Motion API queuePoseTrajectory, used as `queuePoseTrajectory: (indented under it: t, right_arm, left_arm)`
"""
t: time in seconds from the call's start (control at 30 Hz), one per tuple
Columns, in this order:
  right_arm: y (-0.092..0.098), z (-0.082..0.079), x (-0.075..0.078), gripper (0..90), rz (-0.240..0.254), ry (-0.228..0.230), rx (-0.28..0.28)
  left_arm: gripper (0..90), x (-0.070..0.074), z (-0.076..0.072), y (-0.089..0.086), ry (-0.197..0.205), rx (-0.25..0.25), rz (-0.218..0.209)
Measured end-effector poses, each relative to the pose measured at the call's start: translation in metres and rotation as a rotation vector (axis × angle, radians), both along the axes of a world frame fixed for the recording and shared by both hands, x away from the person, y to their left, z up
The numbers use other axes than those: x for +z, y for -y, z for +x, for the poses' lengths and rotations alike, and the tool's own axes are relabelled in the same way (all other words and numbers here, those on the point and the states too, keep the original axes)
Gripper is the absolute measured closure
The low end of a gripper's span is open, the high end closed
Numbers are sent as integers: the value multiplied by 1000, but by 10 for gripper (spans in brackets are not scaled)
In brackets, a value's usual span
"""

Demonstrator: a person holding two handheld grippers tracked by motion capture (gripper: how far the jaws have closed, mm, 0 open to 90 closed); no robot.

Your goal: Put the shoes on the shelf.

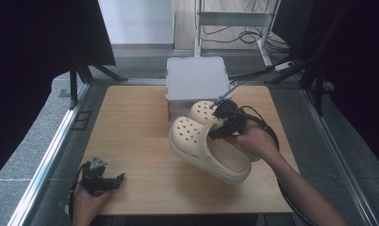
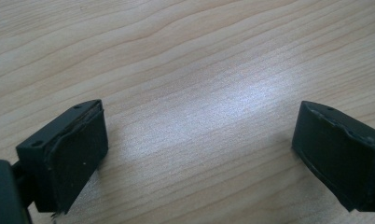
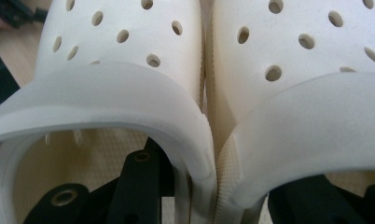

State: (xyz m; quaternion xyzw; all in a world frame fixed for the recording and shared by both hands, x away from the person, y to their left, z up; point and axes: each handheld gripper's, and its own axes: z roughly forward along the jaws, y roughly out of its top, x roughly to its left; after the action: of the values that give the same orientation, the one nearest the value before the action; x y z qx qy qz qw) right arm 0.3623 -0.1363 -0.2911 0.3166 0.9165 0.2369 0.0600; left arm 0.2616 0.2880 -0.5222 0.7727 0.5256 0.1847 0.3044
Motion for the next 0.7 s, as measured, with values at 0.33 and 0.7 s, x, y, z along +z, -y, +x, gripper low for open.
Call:
queuePoseTrajectory:
  t: [0.33,0.7]
  right_arm:
    - [-6,30,27,653,6,37,-85]
    - [-25,78,34,653,-3,45,-241]
  left_arm:
    - [33,0,0,0,0,1,-1]
    - [33,0,0,0,2,0,1]
